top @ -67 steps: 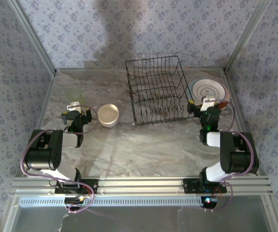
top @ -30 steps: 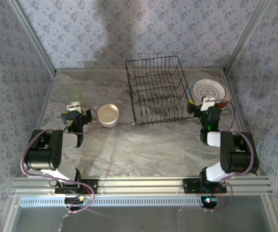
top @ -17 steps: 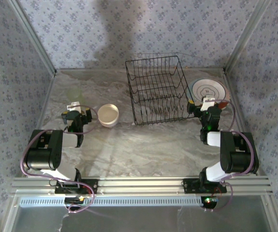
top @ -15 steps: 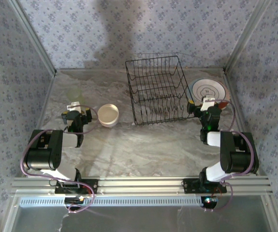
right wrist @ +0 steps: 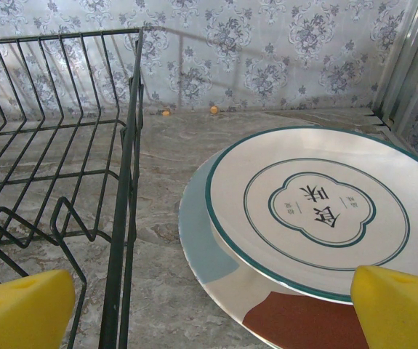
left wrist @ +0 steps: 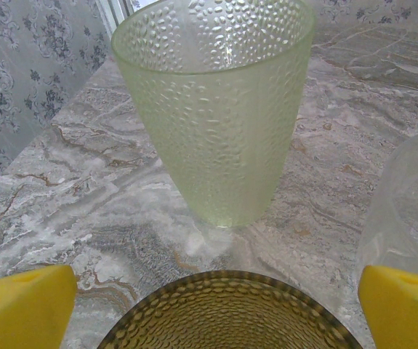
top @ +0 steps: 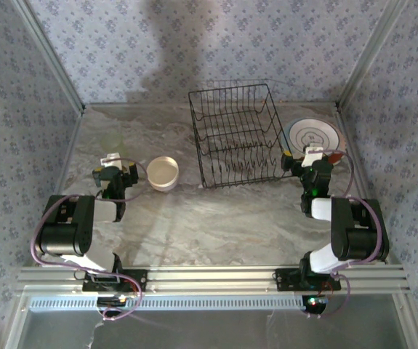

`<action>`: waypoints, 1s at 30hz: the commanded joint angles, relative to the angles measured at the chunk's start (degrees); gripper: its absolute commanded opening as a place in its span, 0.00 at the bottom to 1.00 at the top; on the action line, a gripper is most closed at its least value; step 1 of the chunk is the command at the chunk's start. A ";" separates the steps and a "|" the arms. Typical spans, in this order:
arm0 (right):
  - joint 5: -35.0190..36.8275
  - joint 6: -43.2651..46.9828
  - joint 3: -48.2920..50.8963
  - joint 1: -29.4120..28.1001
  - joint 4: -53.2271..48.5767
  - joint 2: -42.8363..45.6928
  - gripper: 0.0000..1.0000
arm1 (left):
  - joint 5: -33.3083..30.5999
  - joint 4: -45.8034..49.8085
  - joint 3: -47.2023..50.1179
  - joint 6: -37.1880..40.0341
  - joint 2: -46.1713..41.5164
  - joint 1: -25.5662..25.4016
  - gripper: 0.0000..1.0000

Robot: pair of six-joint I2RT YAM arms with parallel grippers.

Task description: Unload the mixed dishes from the dish rack

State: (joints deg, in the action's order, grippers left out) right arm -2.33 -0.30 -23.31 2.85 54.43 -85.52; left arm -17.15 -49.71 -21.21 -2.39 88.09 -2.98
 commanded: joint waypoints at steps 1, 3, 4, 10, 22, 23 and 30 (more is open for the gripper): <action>1.19 1.98 0.90 -0.50 -7.76 -1.85 1.00 | 0.80 -0.56 -0.77 -0.09 -0.12 0.44 0.99; 1.21 1.96 0.87 -0.48 -7.72 -1.85 1.00 | 0.80 -0.56 -0.76 -0.15 -0.20 0.48 0.99; 1.26 1.97 0.89 -0.48 -7.76 -1.86 1.00 | 0.80 -0.56 -0.76 -0.11 -0.18 0.47 0.99; 1.19 2.04 0.82 -0.50 -7.84 -1.85 1.00 | 0.81 -0.56 -0.78 -0.10 -0.09 0.44 0.99; 1.55 2.14 0.88 -0.73 -7.76 -1.85 1.00 | 0.91 -0.56 -0.76 -0.13 -0.20 0.45 0.99; 1.62 2.14 0.88 -0.74 -7.76 -1.85 1.00 | 0.90 -0.55 -0.77 -0.09 -0.20 0.45 0.99; 1.72 2.23 0.86 -0.74 -7.75 -1.83 1.00 | 0.86 -0.56 -0.76 -0.18 -0.19 0.49 0.99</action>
State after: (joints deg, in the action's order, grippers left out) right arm -1.72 -0.25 -23.31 2.63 54.43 -85.52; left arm -17.15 -49.71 -21.21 -2.39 88.09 -2.98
